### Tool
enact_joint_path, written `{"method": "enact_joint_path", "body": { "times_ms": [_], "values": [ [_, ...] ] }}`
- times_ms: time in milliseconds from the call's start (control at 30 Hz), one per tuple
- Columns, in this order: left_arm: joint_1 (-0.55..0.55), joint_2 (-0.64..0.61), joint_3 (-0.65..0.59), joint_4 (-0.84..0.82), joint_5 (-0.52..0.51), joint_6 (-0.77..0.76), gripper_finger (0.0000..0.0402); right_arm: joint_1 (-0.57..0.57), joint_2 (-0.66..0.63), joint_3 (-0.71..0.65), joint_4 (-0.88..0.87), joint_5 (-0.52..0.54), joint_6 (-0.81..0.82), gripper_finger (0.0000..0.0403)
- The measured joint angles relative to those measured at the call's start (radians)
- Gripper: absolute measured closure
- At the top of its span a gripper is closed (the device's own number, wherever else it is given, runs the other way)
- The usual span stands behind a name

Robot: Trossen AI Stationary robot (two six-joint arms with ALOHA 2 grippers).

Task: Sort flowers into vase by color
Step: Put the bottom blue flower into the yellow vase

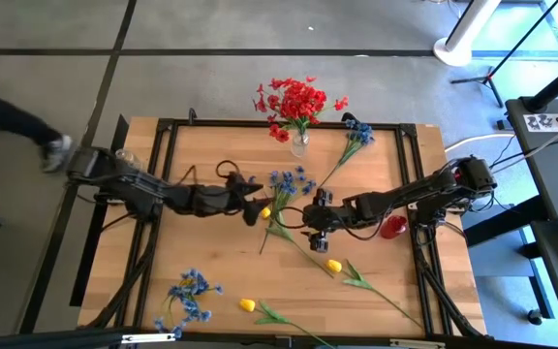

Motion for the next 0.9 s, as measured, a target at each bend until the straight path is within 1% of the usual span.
{"method": "enact_joint_path", "body": {
  "times_ms": [67,133,300,367,433,500,667,800,900],
  "values": [
    [0.007,0.078,0.06,-0.002,-0.002,-0.014,0.0056,-0.005,0.0,0.013,-0.029,0.005,-0.014,0.0079],
    [0.012,0.166,0.117,-0.02,-0.003,-0.035,0.0056,-0.01,0.0,0.043,-0.095,0.031,-0.022,0.0079],
    [0.033,0.322,0.22,-0.095,-0.009,-0.119,0.0055,-0.001,-0.015,0.131,-0.376,0.162,-0.012,0.0079],
    [0.045,0.364,0.241,-0.121,-0.014,-0.161,0.0057,0.006,-0.024,0.151,-0.442,0.196,0.005,0.0079],
    [0.06,0.397,0.254,-0.133,-0.017,-0.181,0.0059,0.007,-0.029,0.154,-0.468,0.209,0.005,0.0079],
    [0.069,0.414,0.266,-0.14,-0.017,-0.196,0.0062,0.007,-0.03,0.154,-0.468,0.201,0.005,0.0079],
    [0.073,0.434,0.278,-0.234,-0.063,-0.198,0.0066,0.006,-0.032,0.153,-0.465,0.196,0.002,0.0079],
    [0.072,0.434,0.28,-0.251,-0.059,-0.204,0.0072,0.006,-0.032,0.153,-0.434,0.196,-0.02,0.0079],
    [0.072,0.455,0.28,-0.251,-0.042,-0.22,0.0087,0.006,-0.032,0.153,-0.407,0.196,-0.028,0.0079]
  ]
}}
